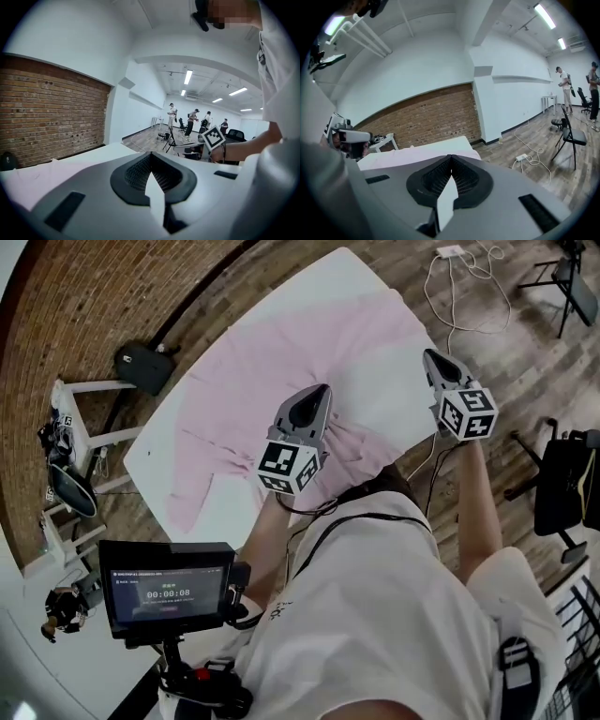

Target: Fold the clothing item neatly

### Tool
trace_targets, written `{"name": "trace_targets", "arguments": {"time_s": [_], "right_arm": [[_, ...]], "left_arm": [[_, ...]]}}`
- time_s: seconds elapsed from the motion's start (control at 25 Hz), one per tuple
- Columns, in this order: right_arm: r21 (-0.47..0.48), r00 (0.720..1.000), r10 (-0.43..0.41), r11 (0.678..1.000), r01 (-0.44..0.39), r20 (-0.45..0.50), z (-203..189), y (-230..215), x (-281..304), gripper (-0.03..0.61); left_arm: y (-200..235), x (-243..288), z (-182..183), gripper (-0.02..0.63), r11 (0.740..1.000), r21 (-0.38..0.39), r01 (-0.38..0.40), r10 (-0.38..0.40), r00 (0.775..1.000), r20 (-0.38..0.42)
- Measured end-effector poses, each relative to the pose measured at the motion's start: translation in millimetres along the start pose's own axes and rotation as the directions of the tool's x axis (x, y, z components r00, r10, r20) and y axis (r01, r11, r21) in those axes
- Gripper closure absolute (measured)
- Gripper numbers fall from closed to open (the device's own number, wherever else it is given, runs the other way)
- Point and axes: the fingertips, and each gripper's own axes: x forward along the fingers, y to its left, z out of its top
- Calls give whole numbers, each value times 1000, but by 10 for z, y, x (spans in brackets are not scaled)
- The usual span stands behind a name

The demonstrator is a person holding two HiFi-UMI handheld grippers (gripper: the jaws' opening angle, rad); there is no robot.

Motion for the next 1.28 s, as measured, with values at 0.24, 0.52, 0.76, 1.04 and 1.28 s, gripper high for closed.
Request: {"name": "trace_targets", "arguments": {"time_s": [0.24,0.52,0.76,1.04,1.28], "right_arm": [[113,996,-47,992,55,-72,-379,-907,364,575],[51,991,-33,998,40,-130,-591,-1354,607,575],[49,987,48,998,-41,-151,-703,-1263,715,575],[118,976,128,987,-108,-179,-697,-1097,1025,508],[40,950,107,994,-99,-295,-836,-986,1246,508]], "left_arm": [[-190,457,26,612,999,0,36,-36,998,-44],[-273,745,-8,612,999,-14,51,-52,995,-89],[-350,1011,-22,612,997,-16,74,-75,992,-98],[-424,1200,-81,612,995,-18,97,-98,989,-112],[-307,1103,-122,612,998,-18,67,-69,990,-125]]}}
